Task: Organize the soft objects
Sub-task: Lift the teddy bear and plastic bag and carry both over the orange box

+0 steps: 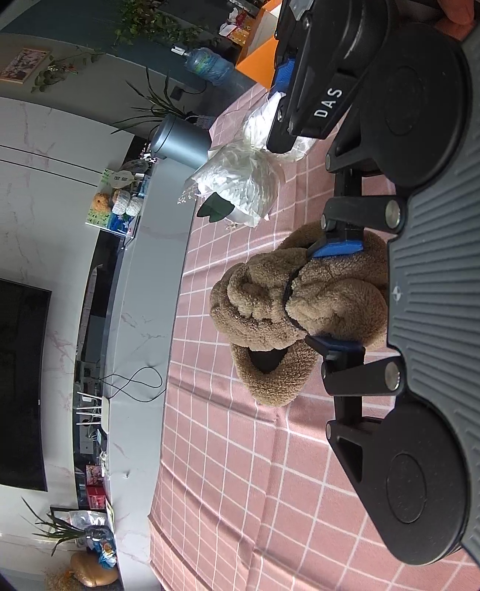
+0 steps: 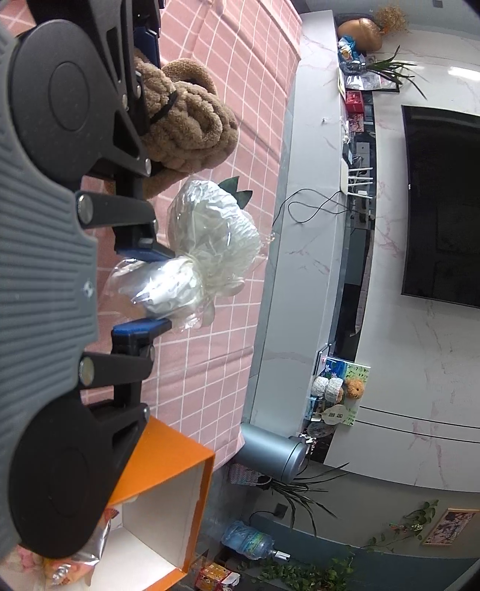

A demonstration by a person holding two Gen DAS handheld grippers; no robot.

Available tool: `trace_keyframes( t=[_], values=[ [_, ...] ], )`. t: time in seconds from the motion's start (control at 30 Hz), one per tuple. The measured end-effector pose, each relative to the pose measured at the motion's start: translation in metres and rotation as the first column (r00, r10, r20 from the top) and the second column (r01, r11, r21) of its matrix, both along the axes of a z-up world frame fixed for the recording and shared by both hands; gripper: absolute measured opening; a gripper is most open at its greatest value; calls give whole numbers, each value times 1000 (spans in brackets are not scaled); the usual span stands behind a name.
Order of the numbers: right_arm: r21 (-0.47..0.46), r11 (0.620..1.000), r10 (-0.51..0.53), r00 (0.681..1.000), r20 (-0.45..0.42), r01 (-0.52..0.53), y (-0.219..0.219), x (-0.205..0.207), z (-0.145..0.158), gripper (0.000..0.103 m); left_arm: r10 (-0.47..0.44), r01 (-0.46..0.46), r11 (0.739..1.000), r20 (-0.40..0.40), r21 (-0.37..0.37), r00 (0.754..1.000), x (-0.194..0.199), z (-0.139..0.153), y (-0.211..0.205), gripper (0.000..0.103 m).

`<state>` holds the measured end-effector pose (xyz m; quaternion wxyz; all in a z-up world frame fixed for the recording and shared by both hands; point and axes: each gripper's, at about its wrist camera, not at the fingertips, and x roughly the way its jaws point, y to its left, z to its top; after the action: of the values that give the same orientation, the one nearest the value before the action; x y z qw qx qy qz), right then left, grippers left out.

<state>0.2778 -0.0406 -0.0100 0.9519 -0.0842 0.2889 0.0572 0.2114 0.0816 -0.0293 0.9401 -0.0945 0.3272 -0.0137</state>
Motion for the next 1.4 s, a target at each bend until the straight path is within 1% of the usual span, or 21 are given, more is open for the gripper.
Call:
trace_keyframes(
  t=[0.27,0.4,0.53,0.67,0.83,0.97,1.1,1.23,1.4],
  values=[
    [36,998,51,997,51,-53,-19,-45,32,31,7,-7,1000,30,16,1000,-37,20,-3,47],
    [60,996,64,995,74,-69,-31,-67,47,31,-11,10,1000,50,16,999,-53,31,-11,47],
    [61,994,81,992,101,-88,-43,-90,60,31,-36,35,999,74,20,997,-68,42,-19,47],
    [66,993,86,990,109,-94,-59,-108,69,31,-64,62,998,100,29,993,-81,52,-29,47],
    [79,993,77,990,120,-87,-84,-127,81,31,-107,102,994,128,39,986,-92,62,-44,48],
    [107,991,60,990,129,-74,-103,-140,89,31,-142,137,990,155,45,978,-98,71,-57,48],
    [133,990,36,989,144,-55,-123,-152,98,31,-183,176,983,181,57,966,-102,78,-73,48],
    [141,990,3,987,161,-26,-143,-164,105,31,-224,219,975,195,46,955,-101,82,-88,48],
    [161,987,-50,986,162,23,-173,-171,111,31,-279,274,960,220,56,935,-96,87,-110,48]
  ],
)
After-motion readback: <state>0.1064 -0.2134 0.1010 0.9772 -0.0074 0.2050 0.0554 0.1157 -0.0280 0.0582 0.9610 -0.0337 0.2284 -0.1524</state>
